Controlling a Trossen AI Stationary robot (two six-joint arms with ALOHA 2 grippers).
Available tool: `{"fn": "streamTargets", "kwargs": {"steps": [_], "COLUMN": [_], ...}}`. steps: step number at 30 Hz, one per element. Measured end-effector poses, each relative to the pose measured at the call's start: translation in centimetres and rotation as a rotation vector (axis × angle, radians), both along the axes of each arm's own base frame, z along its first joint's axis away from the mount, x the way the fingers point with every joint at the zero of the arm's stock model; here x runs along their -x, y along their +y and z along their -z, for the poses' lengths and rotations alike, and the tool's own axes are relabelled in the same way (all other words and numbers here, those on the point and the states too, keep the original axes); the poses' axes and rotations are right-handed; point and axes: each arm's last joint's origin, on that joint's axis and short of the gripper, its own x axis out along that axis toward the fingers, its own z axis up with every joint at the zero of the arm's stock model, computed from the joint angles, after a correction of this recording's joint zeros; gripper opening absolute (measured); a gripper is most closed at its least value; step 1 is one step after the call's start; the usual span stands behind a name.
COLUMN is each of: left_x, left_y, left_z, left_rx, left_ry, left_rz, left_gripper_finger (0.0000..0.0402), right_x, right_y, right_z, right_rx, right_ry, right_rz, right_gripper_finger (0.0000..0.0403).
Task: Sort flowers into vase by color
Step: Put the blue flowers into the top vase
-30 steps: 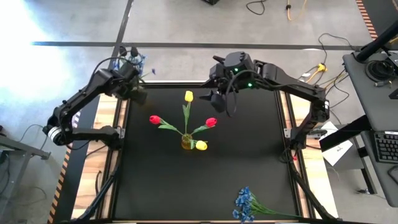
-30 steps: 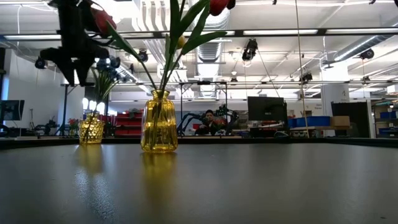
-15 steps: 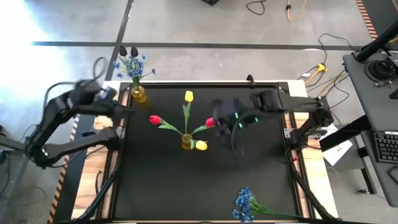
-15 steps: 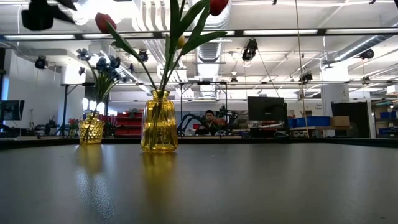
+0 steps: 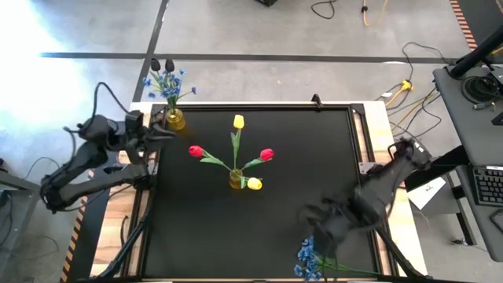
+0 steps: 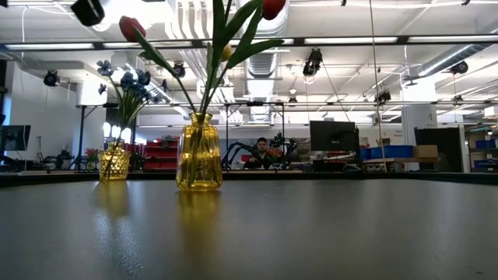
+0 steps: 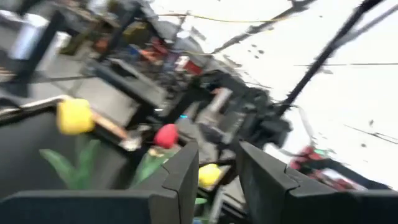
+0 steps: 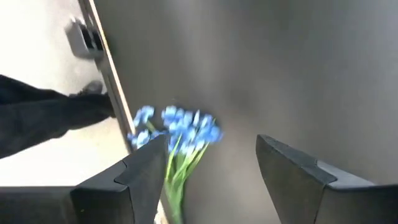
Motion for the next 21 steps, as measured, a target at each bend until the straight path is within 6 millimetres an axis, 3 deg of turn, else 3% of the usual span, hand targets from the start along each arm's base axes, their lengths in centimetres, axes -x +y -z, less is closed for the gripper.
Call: {"fn": "streamTargets", "kwargs": {"steps": [9,16,21], "left_x": [-1.0,-1.2,-1.0], "left_y": [0.2,-0.1,-0.4], "left_z": [1.7,1.9,1.8], "left_rx": [-0.007,0.012,0.012], "left_ry": [-0.032,-0.027,-0.034], "left_rz": [0.048,0.087,0.115], "left_gripper_finger": [0.0090,0.0090,0.0090], "right_x": [4.6,7.0,6.9], "right_y": [6.0,6.7,7.1], "right_z": [7.2,12.8,15.5], "right_rx": [-0.053,-0.103,-0.211], "right_ry": [0.117,0.309,0.276], "right_rz": [0.089,0.004,-0.039], "right_gripper_finger": [0.0253,0.0294,0.0295]}}
